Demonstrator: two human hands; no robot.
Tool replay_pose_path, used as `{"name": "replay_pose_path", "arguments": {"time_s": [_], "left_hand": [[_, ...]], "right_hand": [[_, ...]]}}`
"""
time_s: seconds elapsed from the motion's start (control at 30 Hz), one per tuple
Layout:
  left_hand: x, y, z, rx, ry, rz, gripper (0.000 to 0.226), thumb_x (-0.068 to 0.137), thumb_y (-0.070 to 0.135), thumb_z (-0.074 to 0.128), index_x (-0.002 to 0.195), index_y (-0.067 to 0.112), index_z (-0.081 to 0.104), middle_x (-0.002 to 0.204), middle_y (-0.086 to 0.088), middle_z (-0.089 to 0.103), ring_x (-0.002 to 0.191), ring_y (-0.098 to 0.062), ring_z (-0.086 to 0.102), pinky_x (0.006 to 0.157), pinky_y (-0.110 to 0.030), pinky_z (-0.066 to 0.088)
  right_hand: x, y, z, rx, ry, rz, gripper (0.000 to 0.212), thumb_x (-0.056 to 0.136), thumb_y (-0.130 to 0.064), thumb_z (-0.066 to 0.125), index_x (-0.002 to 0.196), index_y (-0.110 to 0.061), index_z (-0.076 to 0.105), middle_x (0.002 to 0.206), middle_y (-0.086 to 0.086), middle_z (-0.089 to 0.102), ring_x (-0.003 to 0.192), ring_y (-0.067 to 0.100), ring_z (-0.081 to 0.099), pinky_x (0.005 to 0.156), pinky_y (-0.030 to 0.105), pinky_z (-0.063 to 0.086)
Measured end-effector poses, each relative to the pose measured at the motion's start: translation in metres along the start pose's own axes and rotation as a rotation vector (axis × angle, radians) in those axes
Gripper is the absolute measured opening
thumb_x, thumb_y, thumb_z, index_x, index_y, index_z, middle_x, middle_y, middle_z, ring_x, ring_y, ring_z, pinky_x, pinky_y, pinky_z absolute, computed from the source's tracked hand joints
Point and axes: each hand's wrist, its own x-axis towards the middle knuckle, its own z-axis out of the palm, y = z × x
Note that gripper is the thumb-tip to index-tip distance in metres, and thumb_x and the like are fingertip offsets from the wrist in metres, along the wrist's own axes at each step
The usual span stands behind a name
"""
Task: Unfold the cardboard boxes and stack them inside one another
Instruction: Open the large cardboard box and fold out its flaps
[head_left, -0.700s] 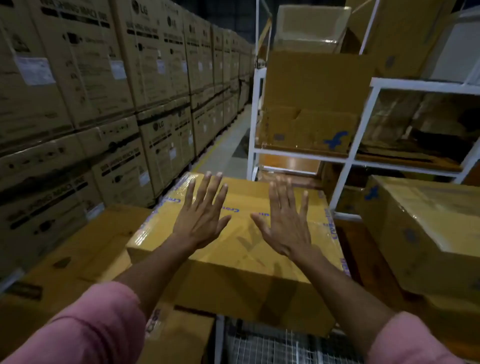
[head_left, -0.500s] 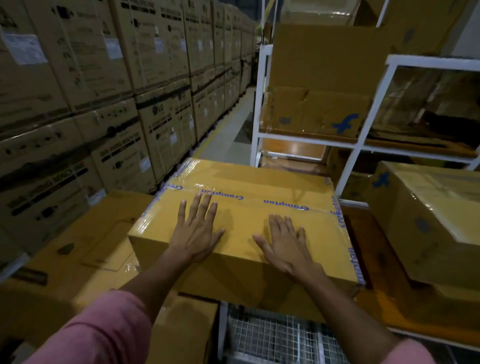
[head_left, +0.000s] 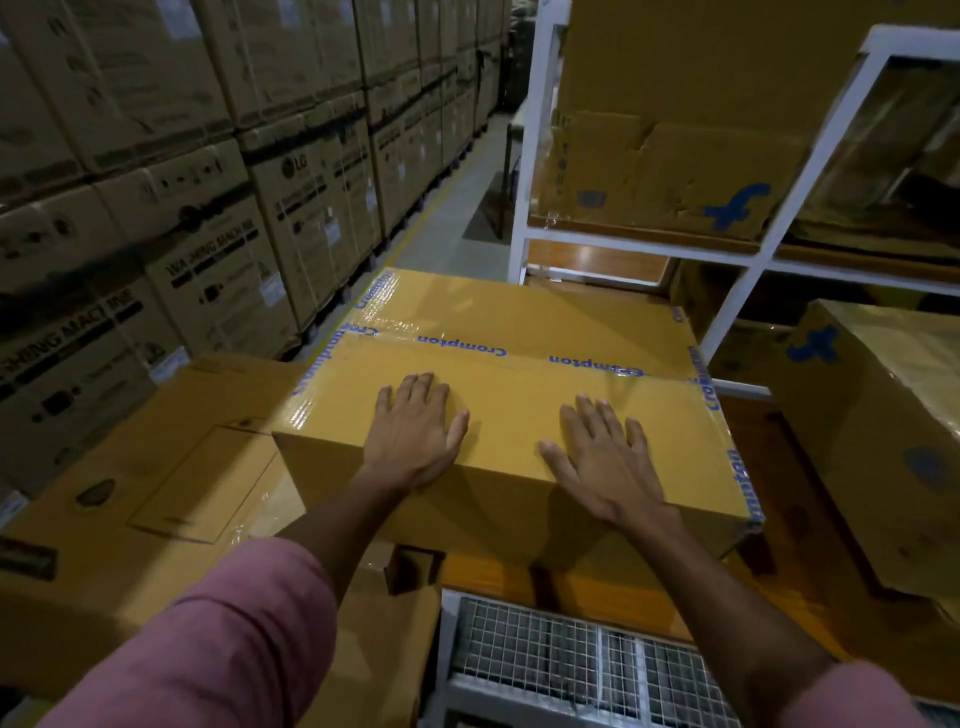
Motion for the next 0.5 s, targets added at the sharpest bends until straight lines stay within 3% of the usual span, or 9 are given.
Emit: {"name": "replay_pose_path", "arguments": {"time_s": [0.23,0.37,0.43,0.5], "left_hand": [[0.037,0.0,0.01,-0.004,-0.001,0.007,0.069,0.099,0.056,0.02,0.153,0.015,0.037,0.165,-0.012,0.028,0.154,-0.028,0.02,0.125,-0.056,0.013],[0.055,-0.007,0.002,0.059,0.057,0.071,0.06,0.095,0.059,0.029,0.133,0.019,0.051,0.14,-0.012,0.049,0.129,-0.029,0.044,0.109,-0.053,0.036],[0.064,-0.014,-0.001,0.048,0.045,0.107,0.059,0.096,0.06,0.03,0.13,0.018,0.051,0.141,-0.013,0.047,0.127,-0.029,0.044,0.107,-0.05,0.038],[0.061,-0.019,0.003,-0.011,0.031,0.091,0.065,0.097,0.062,0.029,0.141,0.016,0.044,0.163,-0.014,0.025,0.145,-0.03,0.031,0.117,-0.05,0.028]], "right_hand": [[0.042,0.016,0.0,0.021,0.008,-0.004,0.079,0.097,-0.074,0.014,0.16,-0.028,0.024,0.171,0.001,0.011,0.158,0.023,0.004,0.124,0.054,0.006],[0.06,0.026,-0.008,0.048,0.096,-0.009,0.061,0.098,-0.07,0.025,0.139,-0.031,0.046,0.152,0.003,0.037,0.142,0.024,0.032,0.116,0.053,0.022],[0.062,0.027,-0.006,0.059,0.089,0.006,0.069,0.097,-0.072,0.021,0.147,-0.029,0.039,0.158,0.006,0.03,0.148,0.026,0.028,0.12,0.055,0.016],[0.058,0.025,0.0,0.036,0.064,0.037,0.081,0.094,-0.074,0.013,0.159,-0.027,0.023,0.17,0.006,0.014,0.157,0.025,0.009,0.125,0.056,0.005]]}}
